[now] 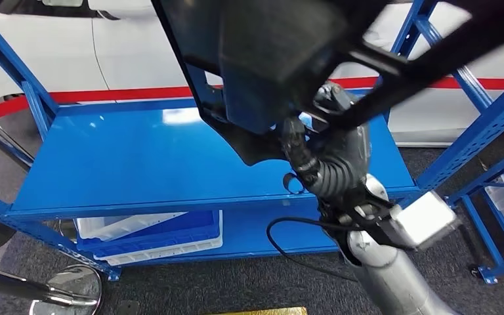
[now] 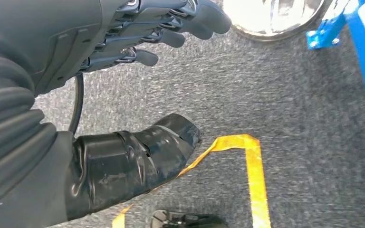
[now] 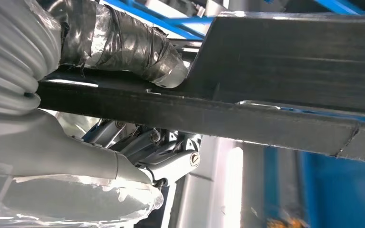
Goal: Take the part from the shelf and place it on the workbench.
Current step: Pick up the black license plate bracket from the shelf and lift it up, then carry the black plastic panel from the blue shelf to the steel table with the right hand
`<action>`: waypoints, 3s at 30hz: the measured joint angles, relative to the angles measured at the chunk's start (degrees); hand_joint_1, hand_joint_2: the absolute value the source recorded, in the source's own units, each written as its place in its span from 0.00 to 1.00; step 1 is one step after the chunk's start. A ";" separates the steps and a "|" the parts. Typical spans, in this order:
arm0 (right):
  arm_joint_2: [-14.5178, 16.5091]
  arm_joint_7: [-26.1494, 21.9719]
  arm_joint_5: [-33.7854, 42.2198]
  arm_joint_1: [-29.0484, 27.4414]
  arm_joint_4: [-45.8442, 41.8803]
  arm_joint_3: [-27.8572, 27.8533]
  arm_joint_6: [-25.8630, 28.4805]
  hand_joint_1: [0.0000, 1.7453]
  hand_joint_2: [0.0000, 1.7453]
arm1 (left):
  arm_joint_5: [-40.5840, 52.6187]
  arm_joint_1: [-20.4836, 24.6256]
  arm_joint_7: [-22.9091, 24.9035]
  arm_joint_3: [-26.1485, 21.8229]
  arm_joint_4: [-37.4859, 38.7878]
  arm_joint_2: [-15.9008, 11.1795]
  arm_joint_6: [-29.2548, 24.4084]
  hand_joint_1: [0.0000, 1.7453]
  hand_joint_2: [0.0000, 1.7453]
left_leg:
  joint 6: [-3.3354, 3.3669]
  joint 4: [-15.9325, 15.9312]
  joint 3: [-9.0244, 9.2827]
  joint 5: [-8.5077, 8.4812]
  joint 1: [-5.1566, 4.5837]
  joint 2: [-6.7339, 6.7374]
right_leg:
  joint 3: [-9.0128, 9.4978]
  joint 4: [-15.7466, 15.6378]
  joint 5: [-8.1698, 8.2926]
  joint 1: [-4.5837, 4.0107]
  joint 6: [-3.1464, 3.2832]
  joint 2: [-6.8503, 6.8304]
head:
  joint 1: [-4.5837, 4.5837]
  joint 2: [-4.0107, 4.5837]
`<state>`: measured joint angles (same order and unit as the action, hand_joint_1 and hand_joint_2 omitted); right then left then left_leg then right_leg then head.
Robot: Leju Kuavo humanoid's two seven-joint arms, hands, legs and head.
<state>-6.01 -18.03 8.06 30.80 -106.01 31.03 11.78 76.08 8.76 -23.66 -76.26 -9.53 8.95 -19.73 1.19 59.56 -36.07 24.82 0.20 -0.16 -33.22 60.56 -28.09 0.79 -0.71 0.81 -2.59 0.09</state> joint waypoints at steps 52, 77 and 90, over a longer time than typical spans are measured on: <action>-0.19 -4.96 5.74 -16.16 -9.42 -0.95 0.48 1.00 1.00 | 1.22 1.01 4.16 -0.63 0.17 -1.30 -1.22 0.00 1.00 | 2.18 -4.60 6.22 1.71 -0.90 0.61 | -7.00 4.53 -0.37 -0.26 0.76 -0.85 | -0.47 0.00; 1.09 -5.57 4.73 -16.93 -8.76 -0.95 4.25 1.00 1.00 | 1.23 0.88 4.79 -1.79 0.20 -1.65 -0.27 0.00 1.00 | -0.10 -0.66 3.52 2.86 -1.05 3.14 | 0.17 -0.44 0.75 -0.30 1.72 -4.60 | -1.02 0.00; 1.00 -6.77 10.17 -18.16 -7.69 -0.95 0.37 1.00 1.00 | 1.49 0.83 5.19 -2.18 0.21 -1.75 0.99 0.00 1.00 | 0.90 -0.66 1.90 1.09 -0.50 -3.99 | -0.63 2.61 0.03 0.48 0.29 1.87 | -0.78 0.00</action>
<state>-5.01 -24.80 18.23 12.65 -113.70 30.08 12.15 77.57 9.59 -18.47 -78.44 -9.32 7.20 -18.74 2.09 58.90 -34.17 25.92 -0.30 -4.16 -33.86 63.17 -28.07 1.27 -0.42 2.68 -3.37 0.09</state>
